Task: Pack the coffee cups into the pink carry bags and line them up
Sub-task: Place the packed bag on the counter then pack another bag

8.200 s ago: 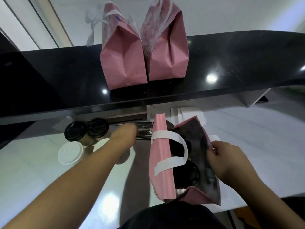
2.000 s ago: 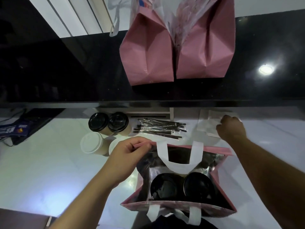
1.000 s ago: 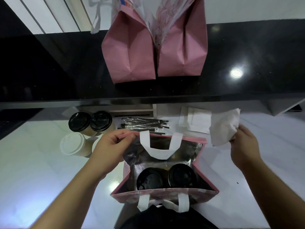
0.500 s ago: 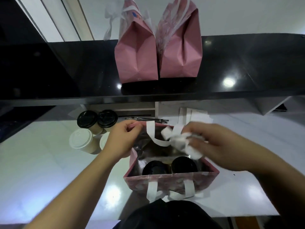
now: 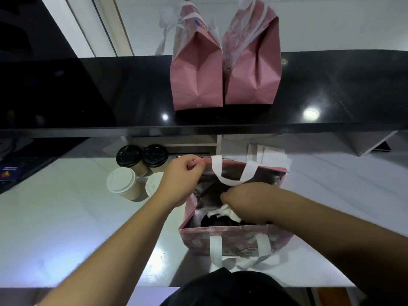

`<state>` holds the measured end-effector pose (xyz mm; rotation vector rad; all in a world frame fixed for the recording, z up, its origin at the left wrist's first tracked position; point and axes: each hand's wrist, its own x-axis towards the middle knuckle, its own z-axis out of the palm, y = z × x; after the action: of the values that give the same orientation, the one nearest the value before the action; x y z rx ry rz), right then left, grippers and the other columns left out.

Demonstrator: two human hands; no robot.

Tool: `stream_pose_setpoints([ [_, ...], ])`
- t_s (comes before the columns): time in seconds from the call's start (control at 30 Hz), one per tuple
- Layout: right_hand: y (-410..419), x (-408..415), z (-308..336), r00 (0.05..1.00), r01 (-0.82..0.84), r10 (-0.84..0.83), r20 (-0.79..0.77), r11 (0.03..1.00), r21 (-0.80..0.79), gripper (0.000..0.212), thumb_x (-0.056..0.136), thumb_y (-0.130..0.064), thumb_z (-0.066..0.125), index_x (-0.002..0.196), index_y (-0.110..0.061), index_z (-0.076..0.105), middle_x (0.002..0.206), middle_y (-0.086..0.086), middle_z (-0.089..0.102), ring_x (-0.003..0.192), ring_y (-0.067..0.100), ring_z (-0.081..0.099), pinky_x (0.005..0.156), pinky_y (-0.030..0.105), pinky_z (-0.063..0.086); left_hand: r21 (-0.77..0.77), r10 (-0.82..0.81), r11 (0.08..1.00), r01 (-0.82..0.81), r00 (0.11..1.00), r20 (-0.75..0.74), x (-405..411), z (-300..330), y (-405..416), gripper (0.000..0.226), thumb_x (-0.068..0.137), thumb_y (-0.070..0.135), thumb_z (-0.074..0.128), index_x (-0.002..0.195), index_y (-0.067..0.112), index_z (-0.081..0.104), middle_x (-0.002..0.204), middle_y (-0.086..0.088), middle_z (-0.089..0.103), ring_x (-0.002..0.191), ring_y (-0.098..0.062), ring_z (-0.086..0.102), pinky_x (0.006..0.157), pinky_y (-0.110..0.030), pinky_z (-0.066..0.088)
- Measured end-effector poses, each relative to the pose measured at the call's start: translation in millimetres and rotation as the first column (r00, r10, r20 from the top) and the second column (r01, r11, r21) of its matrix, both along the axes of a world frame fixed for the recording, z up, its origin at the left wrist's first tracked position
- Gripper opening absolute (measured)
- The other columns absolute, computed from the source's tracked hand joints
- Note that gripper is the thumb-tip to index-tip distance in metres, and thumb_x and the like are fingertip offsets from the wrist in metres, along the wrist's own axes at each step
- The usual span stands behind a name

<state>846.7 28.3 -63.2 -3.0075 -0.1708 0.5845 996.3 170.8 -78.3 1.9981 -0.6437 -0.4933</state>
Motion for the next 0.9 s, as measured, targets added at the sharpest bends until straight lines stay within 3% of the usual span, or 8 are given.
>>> stream_pose_setpoints([
  [0.1,0,-4,-1,0.969,0.003,0.004,0.246,1.000,-0.028,0.028,0.089,-0.005,0.064,0.117,-0.010,0.062,0.100,0.007,0.066,0.082,0.028,0.066,0.059,0.033,0.038,0.002,-0.003,1.000,0.003,1.000,-0.010,0,-1,2,0.020,0.099,0.038,0.061,0.088,0.041,0.078,0.081,0.013,0.076,0.076,-0.010,0.071,0.074,-0.043,0.062],
  [0.17,3,-10,0,0.957,-0.057,0.078,0.278,0.995,-0.082,0.030,0.090,-0.005,0.060,0.120,-0.008,0.064,0.107,0.010,0.065,0.086,0.030,0.066,0.063,0.037,0.050,0.005,-0.008,1.000,0.008,1.000,-0.008,-1,0,3,0.020,0.099,0.037,0.061,0.090,0.041,0.078,0.083,0.013,0.077,0.077,-0.009,0.071,0.074,-0.044,0.062],
  [0.3,11,-27,0,0.965,-0.263,0.260,-0.040,0.954,-0.143,0.022,0.096,-0.005,0.054,0.115,-0.007,0.065,0.106,0.011,0.064,0.095,0.030,0.062,0.079,0.042,0.055,0.033,0.007,0.999,-0.006,1.000,-0.017,-5,1,3,0.020,0.100,0.037,0.060,0.093,0.041,0.078,0.083,0.013,0.076,0.074,-0.013,0.069,0.061,-0.039,0.057],
  [0.43,11,-27,7,0.955,-0.185,0.166,-0.247,0.981,-0.055,0.004,0.098,-0.017,0.057,0.094,-0.016,0.059,0.092,0.004,0.061,0.085,0.025,0.057,0.069,0.035,0.048,0.042,0.022,0.999,-0.020,0.999,-0.039,-7,3,5,0.020,0.102,0.034,0.060,0.095,0.039,0.078,0.084,0.017,0.076,0.077,-0.017,0.072,0.063,-0.036,0.062],
  [0.5,13,-27,11,0.955,-0.119,0.106,-0.276,0.993,-0.028,0.014,0.101,-0.023,0.051,0.103,-0.019,0.065,0.099,0.003,0.066,0.085,0.023,0.055,0.073,0.035,0.049,0.024,0.006,1.000,-0.005,0.999,-0.044,-8,4,7,0.021,0.102,0.032,0.062,0.093,0.039,0.079,0.086,0.020,0.077,0.080,-0.008,0.073,0.067,-0.035,0.064],
  [0.67,10,-37,26,0.995,0.041,-0.036,-0.088,0.997,0.061,0.037,0.103,-0.021,0.047,0.138,-0.027,0.059,0.129,-0.002,0.066,0.114,0.022,0.061,0.094,0.040,0.054,0.003,-0.040,0.999,0.040,0.998,-0.058,-11,7,15,0.019,0.099,0.032,0.065,0.091,0.041,0.080,0.090,0.021,0.076,0.085,0.001,0.071,0.076,-0.030,0.061],
  [0.8,-4,-67,37,0.958,0.198,-0.234,0.163,0.957,0.211,0.032,0.103,-0.038,0.049,0.132,-0.034,0.062,0.127,-0.016,0.063,0.117,0.009,0.056,0.095,0.027,0.049,-0.050,-0.110,0.994,0.102,0.973,-0.201,-13,9,23,0.013,0.092,0.034,0.069,0.097,0.040,0.079,0.099,0.011,0.079,0.096,-0.014,0.075,0.083,-0.040,0.064],
  [0.9,-16,-101,40,0.889,0.316,-0.412,0.202,0.869,0.380,0.025,0.101,-0.045,0.049,0.121,-0.044,0.065,0.115,-0.032,0.060,0.110,-0.006,0.052,0.088,0.016,0.043,-0.089,-0.133,0.990,0.114,0.959,-0.252,-14,9,32,0.022,0.082,0.032,0.076,0.102,0.043,0.077,0.100,0.017,0.075,0.101,-0.011,0.072,0.080,-0.031,0.064],
])
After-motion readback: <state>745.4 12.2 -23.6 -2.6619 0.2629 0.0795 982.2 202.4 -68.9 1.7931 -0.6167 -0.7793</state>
